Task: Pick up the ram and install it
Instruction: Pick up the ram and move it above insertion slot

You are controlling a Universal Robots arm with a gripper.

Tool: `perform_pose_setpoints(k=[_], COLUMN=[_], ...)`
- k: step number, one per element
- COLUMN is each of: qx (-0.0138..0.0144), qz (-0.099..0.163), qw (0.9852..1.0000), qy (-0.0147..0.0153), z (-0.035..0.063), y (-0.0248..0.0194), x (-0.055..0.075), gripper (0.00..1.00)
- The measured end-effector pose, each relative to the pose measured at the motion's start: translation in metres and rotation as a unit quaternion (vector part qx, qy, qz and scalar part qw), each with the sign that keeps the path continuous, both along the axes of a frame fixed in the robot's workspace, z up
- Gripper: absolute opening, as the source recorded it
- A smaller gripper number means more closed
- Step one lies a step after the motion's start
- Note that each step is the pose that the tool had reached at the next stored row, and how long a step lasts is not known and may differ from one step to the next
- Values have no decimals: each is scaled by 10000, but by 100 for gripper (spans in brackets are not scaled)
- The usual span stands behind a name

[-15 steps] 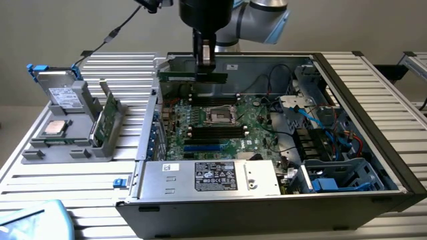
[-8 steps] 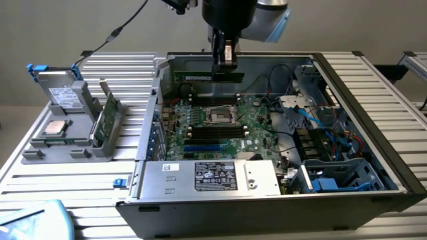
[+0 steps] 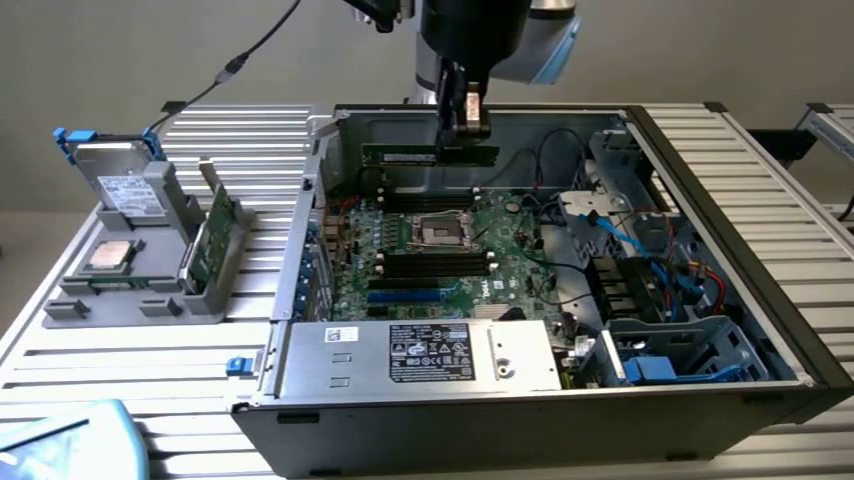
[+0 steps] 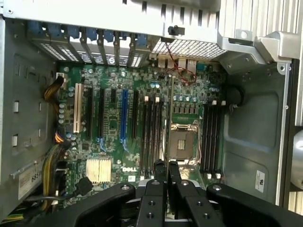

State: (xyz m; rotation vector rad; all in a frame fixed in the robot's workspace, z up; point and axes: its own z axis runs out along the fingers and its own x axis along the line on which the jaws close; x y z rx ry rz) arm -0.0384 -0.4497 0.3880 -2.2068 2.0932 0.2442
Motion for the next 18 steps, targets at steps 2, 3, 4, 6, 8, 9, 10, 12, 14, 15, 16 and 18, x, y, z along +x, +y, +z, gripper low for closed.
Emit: perform_pose_setpoints(k=[2,3,4,6,8,9,10,12,14,15,16,18], qx=[-44,-68,-90,-128,-134,-135,-135,-138,-164,-176,-189,-225], qz=[12,17,24,33,41,46,51,53,53,52,53,53], qw=[10000,10000,10000,9999,9999,9999,9999,9999,9999,9998,9998,9997], qy=[0,0,0,0,0,0,0,-1,0,-1,-1,-1], z=[-21,-30,-40,-57,-60,-60,-61,-69,-89,-102,-116,-139], y=[32,46,58,67,67,67,67,68,82,92,106,136], x=[6,9,16,44,87,113,138,166,174,175,177,177], gripper=[14,14,14,14,14,14,14,14,14,14,14,14])
